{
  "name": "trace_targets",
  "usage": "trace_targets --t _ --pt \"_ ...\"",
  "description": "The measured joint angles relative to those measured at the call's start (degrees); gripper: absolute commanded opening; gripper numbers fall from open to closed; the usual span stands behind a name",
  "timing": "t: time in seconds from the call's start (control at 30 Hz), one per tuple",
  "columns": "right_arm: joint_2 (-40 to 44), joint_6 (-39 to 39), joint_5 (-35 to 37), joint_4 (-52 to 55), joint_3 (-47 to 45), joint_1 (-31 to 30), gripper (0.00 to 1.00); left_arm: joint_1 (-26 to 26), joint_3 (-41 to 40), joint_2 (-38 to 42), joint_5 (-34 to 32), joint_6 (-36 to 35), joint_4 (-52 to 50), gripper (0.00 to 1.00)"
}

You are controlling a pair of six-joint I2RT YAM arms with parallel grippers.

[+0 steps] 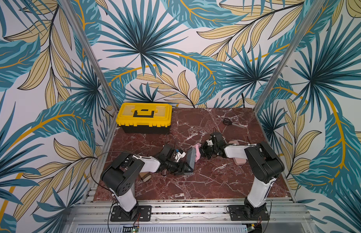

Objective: Wipe the eyeglass case
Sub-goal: Wipe the dirt from the eyeglass case, then place the eyeglass case at the center of the board.

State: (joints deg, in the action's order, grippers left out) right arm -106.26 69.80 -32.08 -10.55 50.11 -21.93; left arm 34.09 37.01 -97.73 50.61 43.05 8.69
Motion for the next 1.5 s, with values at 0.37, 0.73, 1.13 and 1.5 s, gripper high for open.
trace_targets --t 0.37,0.73,1.13,1.5 --pt "11.8 8.0 1.1 -10.2 -18.6 -16.3 0.0 -2.1 2.7 0.0 1.4 -2.1 -6.2 0.0" --pt "2.1 5.6 -5.9 -6.5 -7.0 -6.8 0.0 -1.5 2.7 2.0 -3.3 -0.5 -3.5 0.0" --pt "-5.8 -7.7 -2.7 8.7 20.8 6.5 0.0 5.6 1.9 2.5 -2.1 0.9 -6.4 0.0" --pt "16.2 -23.4 10.7 36.7 20.9 17.5 0.0 13.0 16.3 4.4 -24.4 5.6 -21.7 0.0"
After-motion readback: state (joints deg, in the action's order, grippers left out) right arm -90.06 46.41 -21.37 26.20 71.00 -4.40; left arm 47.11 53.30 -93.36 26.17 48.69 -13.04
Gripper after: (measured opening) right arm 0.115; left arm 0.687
